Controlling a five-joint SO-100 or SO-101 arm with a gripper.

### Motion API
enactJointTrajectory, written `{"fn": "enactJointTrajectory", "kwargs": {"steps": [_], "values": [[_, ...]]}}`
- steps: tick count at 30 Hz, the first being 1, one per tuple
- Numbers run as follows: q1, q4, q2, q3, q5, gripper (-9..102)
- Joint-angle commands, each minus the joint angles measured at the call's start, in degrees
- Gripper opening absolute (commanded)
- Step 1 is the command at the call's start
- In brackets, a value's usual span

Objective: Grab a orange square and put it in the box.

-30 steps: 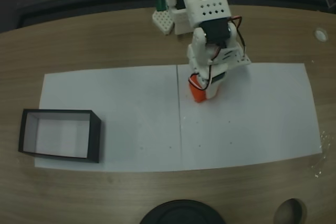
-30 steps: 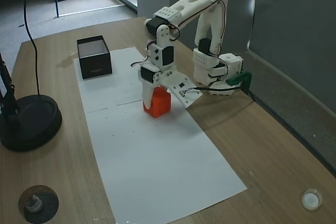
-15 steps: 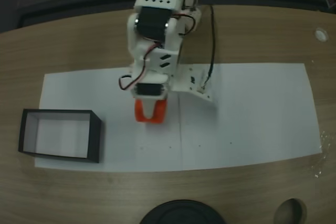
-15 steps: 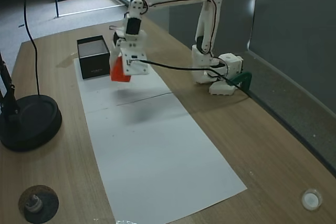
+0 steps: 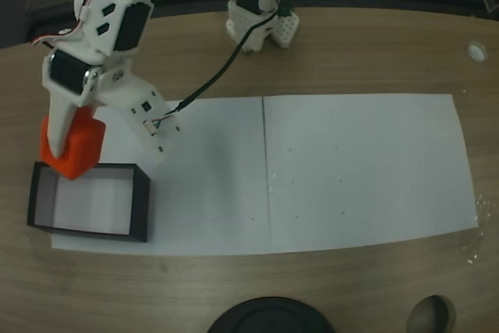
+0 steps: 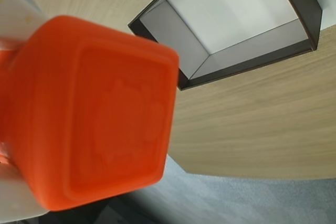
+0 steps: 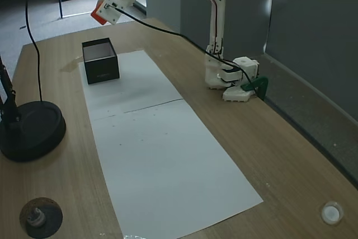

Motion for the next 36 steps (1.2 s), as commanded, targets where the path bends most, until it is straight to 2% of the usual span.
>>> {"fn": "enactJointTrajectory", "kwargs": {"steps": [1,13,23,25,30,36], "values": [[0.1,-0.7,-1.6,-5.1,0.2,4],[0.7,-0.7,-14.8,-7.1,0.2,4],[0.8,-0.7,-16.7,-7.1,0.2,5],[0.8,-0.4,-16.4,-7.1,0.2,7],[1.1,0.7,-16.3,-7.1,0.3,24],[2.1,0.9,-16.3,-7.1,0.3,20]]}}
